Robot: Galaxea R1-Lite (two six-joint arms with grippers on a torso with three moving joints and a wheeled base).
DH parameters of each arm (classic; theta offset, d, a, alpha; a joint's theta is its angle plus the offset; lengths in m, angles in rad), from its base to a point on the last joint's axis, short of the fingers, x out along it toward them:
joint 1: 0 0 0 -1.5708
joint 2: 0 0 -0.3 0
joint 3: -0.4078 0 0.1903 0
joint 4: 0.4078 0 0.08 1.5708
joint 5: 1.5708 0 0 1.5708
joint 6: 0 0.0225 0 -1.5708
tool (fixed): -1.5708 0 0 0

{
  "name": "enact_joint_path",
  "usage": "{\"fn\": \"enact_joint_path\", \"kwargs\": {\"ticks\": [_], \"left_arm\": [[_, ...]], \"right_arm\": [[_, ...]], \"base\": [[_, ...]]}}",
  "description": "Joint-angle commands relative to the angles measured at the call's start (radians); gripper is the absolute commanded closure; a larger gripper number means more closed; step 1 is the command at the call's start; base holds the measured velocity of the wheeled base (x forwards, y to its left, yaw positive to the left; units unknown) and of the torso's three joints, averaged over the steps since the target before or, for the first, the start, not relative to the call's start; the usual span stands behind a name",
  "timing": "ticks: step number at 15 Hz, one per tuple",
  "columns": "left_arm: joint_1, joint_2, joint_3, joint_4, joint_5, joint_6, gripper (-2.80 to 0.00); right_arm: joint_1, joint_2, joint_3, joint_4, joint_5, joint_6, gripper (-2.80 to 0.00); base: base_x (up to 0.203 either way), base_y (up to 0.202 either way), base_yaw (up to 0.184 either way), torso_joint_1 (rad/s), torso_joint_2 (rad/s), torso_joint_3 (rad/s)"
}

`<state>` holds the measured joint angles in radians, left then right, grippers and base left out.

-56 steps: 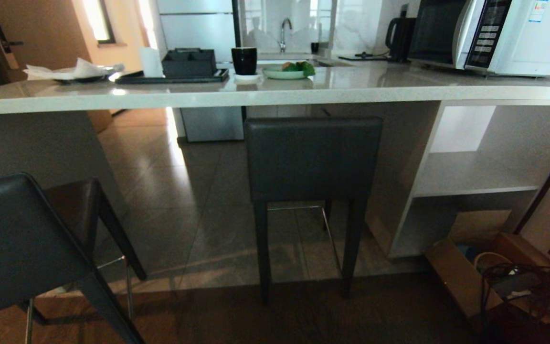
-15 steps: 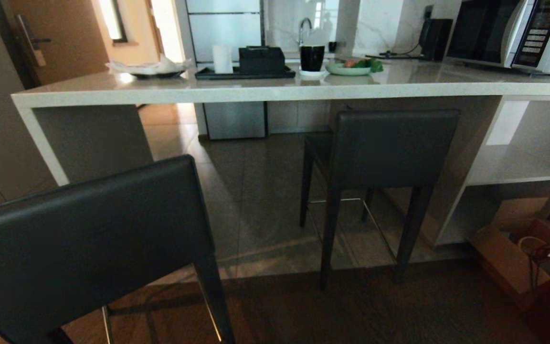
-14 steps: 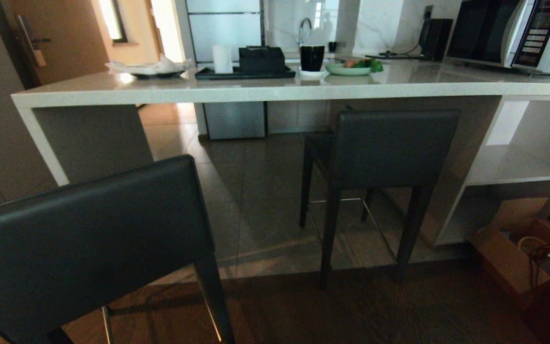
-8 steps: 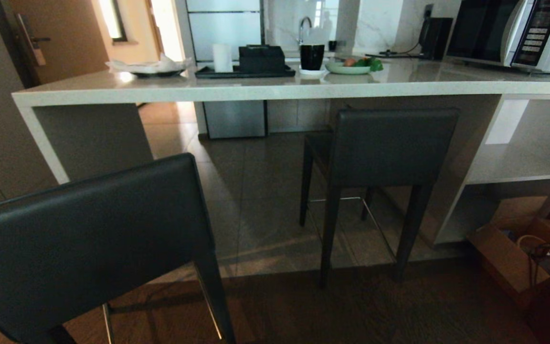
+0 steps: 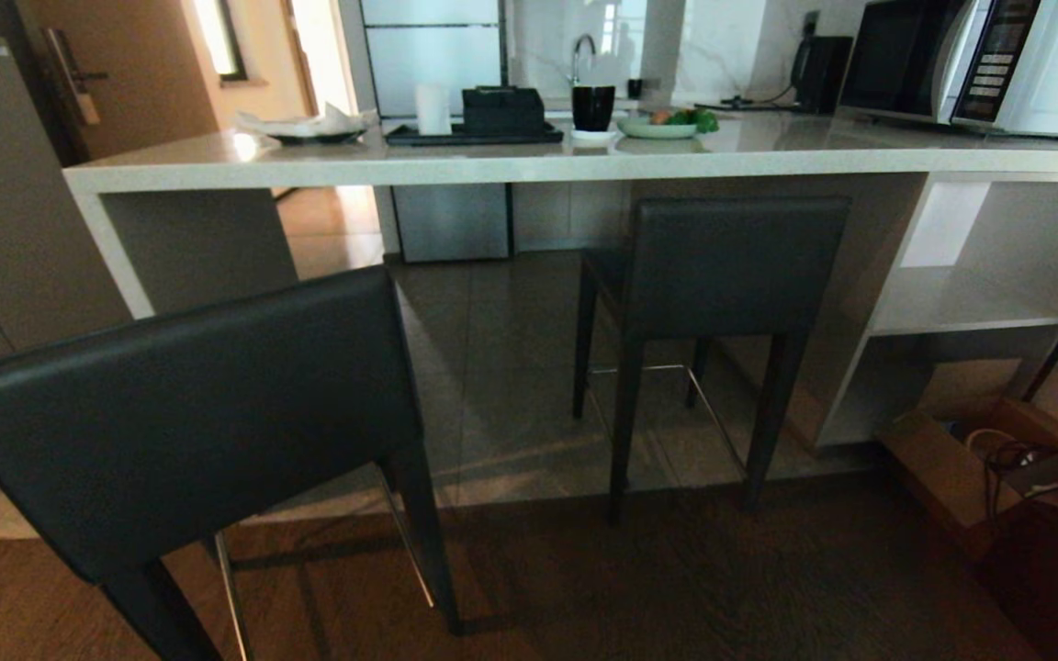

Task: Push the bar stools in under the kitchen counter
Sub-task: Push the gray chair back under the dining table

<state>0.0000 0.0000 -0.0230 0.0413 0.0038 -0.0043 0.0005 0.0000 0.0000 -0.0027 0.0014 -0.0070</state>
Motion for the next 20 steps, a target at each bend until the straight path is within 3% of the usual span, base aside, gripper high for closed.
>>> {"fn": "enact_joint_path", "kwargs": {"ticks": [1,6,20], "left_arm": [[0.0,0.002,0.0,0.0,0.001,0.0,0.0],[0.0,0.002,0.0,0.0,0.001,0.0,0.0],[0.0,0.0,0.0,0.0,0.001,-0.002,0.0]], "right_arm": [[0.0,0.0,0.002,0.0,0.0,0.0,0.0],[0.001,0.001,0.002,0.0,0.0,0.001,0.0],[0.001,0.0,0.002,0.0,-0.001,0.004,0.0]], "base": [[0.0,0.0,0.0,0.0,0.0,0.0],[0.0,0.018,0.001,0.0,0.0,0.001],[0.0,0.181,-0.001,0.003,0.0,0.003]]}}
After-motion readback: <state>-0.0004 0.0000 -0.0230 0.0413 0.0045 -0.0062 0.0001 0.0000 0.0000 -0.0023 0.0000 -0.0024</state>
